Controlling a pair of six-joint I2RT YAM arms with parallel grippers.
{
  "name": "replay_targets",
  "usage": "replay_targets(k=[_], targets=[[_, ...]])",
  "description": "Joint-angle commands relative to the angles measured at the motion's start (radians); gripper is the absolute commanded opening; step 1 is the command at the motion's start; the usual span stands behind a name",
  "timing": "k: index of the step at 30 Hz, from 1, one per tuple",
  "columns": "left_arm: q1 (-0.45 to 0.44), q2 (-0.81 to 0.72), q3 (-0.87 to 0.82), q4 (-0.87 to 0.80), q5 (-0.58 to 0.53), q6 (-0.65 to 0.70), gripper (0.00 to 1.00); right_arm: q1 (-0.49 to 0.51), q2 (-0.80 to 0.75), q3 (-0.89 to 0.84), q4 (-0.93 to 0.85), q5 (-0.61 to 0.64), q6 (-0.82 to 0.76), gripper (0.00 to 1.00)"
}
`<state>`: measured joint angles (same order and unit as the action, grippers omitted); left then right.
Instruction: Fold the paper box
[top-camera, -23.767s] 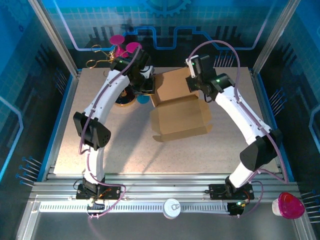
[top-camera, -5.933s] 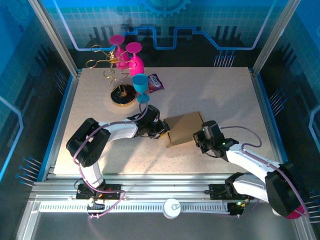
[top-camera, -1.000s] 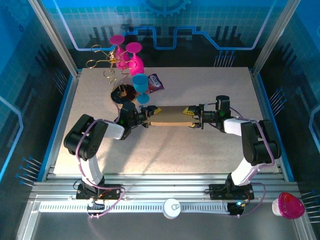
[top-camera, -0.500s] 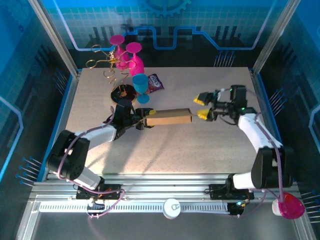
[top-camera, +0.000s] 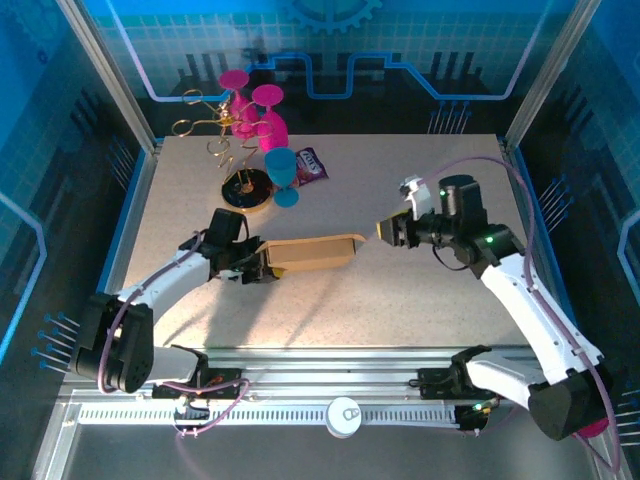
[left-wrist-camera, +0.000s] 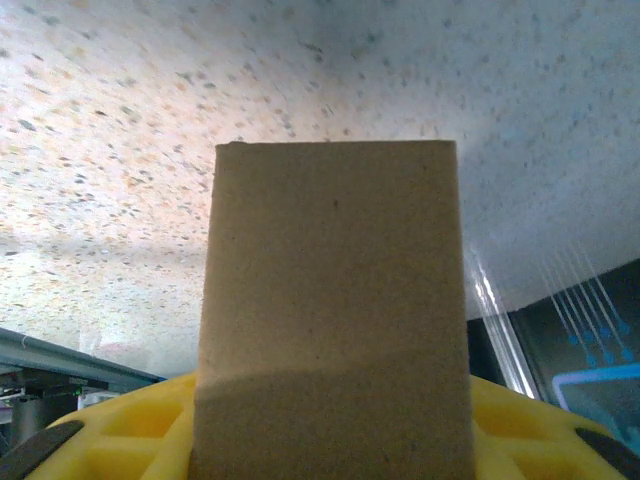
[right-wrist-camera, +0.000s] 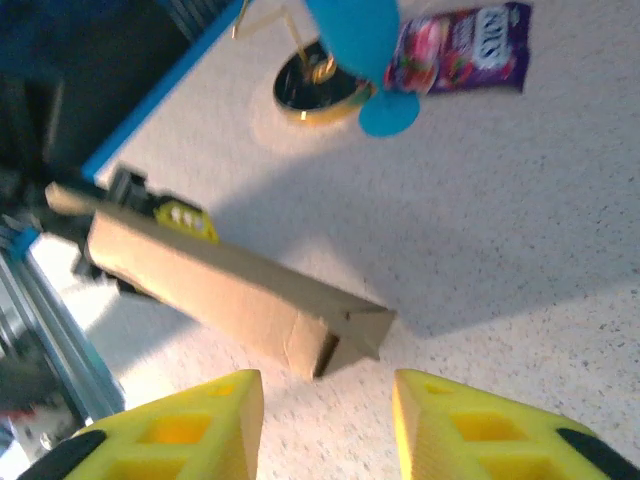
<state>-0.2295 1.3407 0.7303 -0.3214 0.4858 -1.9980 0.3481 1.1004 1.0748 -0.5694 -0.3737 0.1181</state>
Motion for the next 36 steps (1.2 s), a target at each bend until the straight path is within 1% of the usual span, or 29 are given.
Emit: replay_targets(k=[1,4,6,11,18,24,27,31,32,36], targets=[[0.023,-0.007,0.015,-0.077,0.020,-0.029,0.27,0.037,0.055,0.023,-0.067,0.018,-0.220,0.38],[0.041,0.003,0.015,-0.083,0.027,-0.016,0.27,0.079,0.132,0.071,-0.137,0.042,-0.291,0.44],[0.054,0.008,0.015,-0.094,0.028,-0.005,0.27,0.094,0.173,0.089,-0.151,0.044,-0.317,0.46],[0.070,0.010,0.002,-0.087,0.033,-0.004,0.27,0.114,0.251,0.125,-0.152,0.063,-0.332,0.46],[0.071,0.024,-0.011,-0.070,0.036,0.001,0.27,0.147,0.358,0.212,-0.177,0.130,-0.328,0.46],[0.071,0.024,-0.013,-0.074,0.036,0.007,0.27,0.164,0.420,0.249,-0.170,0.117,-0.319,0.46],[0.071,0.031,-0.011,-0.074,0.038,0.010,0.27,0.173,0.456,0.265,-0.169,0.116,-0.314,0.44],[0.071,0.035,-0.010,-0.071,0.039,0.010,0.27,0.179,0.497,0.298,-0.180,0.119,-0.308,0.37],[0.071,0.035,-0.011,-0.070,0.037,0.010,0.27,0.181,0.505,0.305,-0.184,0.120,-0.308,0.33],[0.071,0.042,-0.012,-0.062,0.041,0.008,0.27,0.183,0.508,0.315,-0.182,0.120,-0.298,0.25]])
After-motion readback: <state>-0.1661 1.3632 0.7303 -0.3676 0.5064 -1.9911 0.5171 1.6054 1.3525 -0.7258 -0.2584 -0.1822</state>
